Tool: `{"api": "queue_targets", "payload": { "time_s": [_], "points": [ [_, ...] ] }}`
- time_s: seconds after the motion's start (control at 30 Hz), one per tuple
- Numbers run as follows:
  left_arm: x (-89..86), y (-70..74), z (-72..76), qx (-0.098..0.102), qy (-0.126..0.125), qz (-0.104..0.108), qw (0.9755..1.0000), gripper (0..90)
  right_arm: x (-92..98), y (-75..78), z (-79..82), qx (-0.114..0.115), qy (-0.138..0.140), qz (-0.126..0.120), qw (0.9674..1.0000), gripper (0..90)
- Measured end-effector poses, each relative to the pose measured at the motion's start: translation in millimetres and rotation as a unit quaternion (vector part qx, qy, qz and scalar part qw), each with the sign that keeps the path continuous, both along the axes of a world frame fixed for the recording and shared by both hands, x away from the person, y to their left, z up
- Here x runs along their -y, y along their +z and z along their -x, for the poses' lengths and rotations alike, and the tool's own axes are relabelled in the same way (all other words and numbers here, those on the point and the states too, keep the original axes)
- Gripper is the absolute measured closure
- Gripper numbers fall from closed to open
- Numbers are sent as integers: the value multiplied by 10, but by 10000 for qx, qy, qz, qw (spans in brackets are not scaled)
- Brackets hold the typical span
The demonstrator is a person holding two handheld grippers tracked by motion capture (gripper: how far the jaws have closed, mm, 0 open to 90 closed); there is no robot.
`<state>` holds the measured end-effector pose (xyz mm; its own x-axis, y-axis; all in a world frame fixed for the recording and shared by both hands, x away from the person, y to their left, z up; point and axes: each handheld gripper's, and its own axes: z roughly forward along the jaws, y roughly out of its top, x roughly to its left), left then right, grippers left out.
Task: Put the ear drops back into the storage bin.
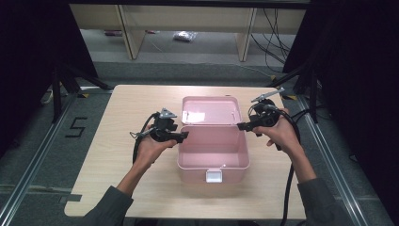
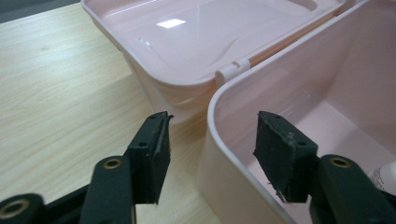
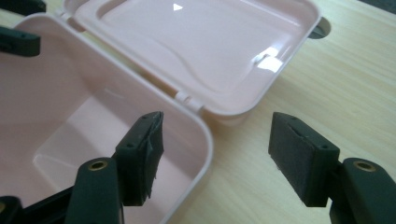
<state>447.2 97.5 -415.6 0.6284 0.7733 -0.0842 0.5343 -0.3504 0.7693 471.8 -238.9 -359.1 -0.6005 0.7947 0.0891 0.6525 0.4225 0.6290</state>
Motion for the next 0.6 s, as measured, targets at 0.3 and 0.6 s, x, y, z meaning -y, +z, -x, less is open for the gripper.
{"api": "queue_targets", "payload": {
  "time_s": [0.3,0.6],
  "points": [
    [35,-48,-62,-75,-82,-101,9999,522,33,-138,-279,-135,-334,-186,9992,385],
    [43,-59,-137,-118,-165,-82,9998,583,55,-247,-451,-28,-655,-148,9977,391]
  ]
}}
